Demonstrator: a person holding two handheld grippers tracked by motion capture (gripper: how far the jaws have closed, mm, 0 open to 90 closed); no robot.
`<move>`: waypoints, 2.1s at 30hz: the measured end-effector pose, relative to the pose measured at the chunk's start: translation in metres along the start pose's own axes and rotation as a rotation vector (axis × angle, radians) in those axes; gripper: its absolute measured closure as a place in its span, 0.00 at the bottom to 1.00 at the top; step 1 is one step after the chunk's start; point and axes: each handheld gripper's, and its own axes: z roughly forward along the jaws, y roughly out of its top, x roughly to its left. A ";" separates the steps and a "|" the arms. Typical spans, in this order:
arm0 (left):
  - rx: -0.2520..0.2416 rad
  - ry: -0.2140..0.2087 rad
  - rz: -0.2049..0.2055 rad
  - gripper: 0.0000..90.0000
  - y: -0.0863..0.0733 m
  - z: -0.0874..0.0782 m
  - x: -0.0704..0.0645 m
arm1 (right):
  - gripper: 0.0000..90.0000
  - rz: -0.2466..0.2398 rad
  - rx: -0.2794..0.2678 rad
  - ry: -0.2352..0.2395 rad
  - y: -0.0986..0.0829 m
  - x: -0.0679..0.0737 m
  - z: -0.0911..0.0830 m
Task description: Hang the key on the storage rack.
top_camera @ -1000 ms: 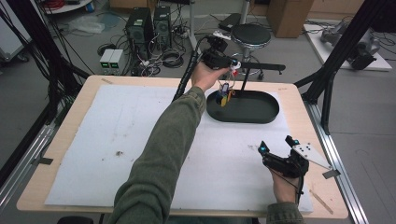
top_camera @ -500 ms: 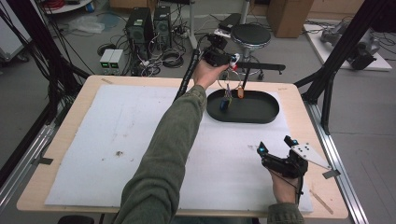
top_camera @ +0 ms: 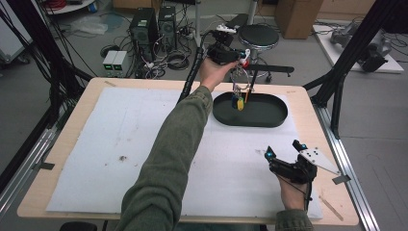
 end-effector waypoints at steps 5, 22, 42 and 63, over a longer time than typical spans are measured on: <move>-0.002 0.002 0.008 0.95 0.002 -0.006 0.002 | 0.01 0.000 0.000 0.000 0.000 0.000 0.000; 0.021 0.086 -0.079 0.95 -0.017 -0.013 0.040 | 0.01 -0.005 0.003 -0.002 0.000 -0.001 0.001; 0.017 -0.002 -0.249 0.54 -0.039 -0.024 0.065 | 0.01 -0.006 0.008 0.001 0.000 0.001 0.001; 0.101 -0.039 -0.162 0.02 -0.056 -0.049 0.066 | 0.01 -0.010 0.007 0.002 0.000 0.001 0.001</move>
